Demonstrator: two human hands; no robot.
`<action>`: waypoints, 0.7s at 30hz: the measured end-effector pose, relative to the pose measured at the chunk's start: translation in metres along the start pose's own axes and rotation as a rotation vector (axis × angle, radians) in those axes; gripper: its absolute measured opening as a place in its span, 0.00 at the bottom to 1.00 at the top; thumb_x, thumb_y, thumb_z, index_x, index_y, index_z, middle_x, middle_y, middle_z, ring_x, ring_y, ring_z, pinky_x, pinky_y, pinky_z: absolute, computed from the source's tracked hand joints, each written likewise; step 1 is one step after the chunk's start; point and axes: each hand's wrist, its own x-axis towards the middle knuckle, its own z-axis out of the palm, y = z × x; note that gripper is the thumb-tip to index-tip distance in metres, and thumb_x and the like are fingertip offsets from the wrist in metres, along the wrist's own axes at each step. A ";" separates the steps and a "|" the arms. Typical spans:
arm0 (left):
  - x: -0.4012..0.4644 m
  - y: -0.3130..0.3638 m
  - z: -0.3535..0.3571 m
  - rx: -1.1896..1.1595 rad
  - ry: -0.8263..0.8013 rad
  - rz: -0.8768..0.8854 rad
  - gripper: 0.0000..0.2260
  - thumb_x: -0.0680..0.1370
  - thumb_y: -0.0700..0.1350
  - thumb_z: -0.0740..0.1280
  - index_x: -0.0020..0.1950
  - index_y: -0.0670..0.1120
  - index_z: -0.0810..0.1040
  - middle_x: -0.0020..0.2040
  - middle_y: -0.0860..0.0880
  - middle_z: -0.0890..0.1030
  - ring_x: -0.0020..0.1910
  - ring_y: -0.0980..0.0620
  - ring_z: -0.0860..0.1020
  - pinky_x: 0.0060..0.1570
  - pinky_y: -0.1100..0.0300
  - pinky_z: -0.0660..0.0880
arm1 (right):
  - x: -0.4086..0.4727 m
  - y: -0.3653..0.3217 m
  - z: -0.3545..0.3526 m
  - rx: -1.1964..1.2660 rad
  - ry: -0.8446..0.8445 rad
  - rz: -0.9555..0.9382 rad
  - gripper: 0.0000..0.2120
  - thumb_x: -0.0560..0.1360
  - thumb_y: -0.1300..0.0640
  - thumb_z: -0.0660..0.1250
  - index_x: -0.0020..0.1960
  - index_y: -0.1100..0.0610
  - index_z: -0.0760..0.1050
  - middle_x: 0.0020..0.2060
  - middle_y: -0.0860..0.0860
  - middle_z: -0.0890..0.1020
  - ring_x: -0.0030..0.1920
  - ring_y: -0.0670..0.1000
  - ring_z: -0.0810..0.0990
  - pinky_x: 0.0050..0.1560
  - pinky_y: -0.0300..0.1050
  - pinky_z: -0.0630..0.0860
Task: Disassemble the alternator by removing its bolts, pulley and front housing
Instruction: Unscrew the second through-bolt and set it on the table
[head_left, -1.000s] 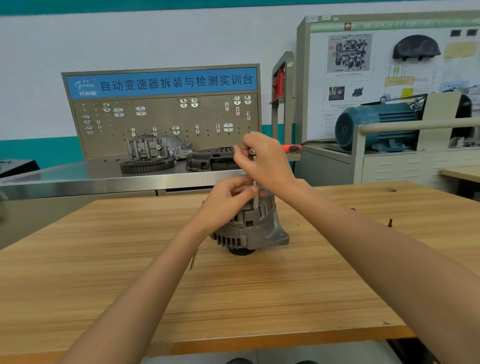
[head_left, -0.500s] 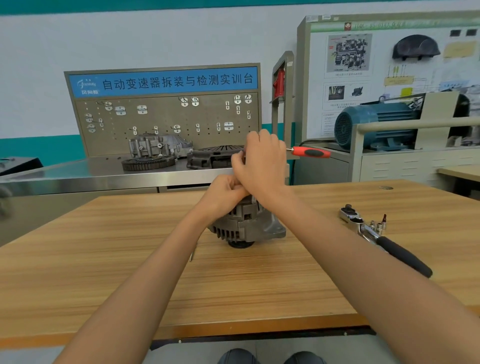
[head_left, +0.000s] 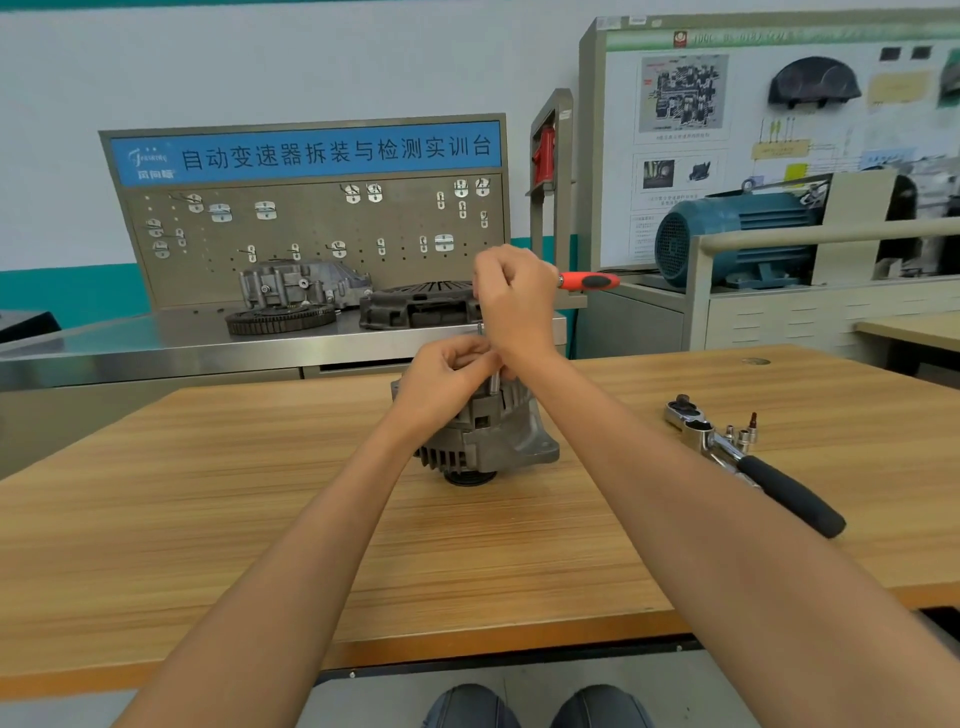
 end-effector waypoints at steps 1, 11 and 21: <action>0.000 0.000 0.000 -0.005 0.006 0.002 0.10 0.78 0.41 0.66 0.44 0.55 0.82 0.42 0.52 0.85 0.48 0.52 0.82 0.56 0.53 0.75 | 0.001 0.000 0.001 0.030 -0.003 0.019 0.18 0.68 0.57 0.55 0.25 0.69 0.67 0.22 0.56 0.66 0.30 0.56 0.66 0.44 0.50 0.68; 0.001 0.001 -0.001 0.000 0.001 -0.028 0.05 0.78 0.43 0.66 0.46 0.49 0.81 0.41 0.47 0.85 0.50 0.35 0.79 0.59 0.44 0.74 | 0.010 -0.007 -0.005 0.370 -0.138 0.242 0.16 0.67 0.54 0.55 0.23 0.59 0.63 0.20 0.54 0.64 0.26 0.50 0.63 0.31 0.38 0.64; 0.001 -0.003 -0.006 -0.030 -0.067 -0.020 0.06 0.79 0.43 0.65 0.48 0.50 0.81 0.43 0.51 0.85 0.48 0.56 0.82 0.55 0.62 0.75 | 0.022 0.004 -0.004 0.850 -0.331 0.415 0.28 0.77 0.57 0.50 0.18 0.52 0.61 0.15 0.49 0.64 0.21 0.49 0.64 0.41 0.42 0.72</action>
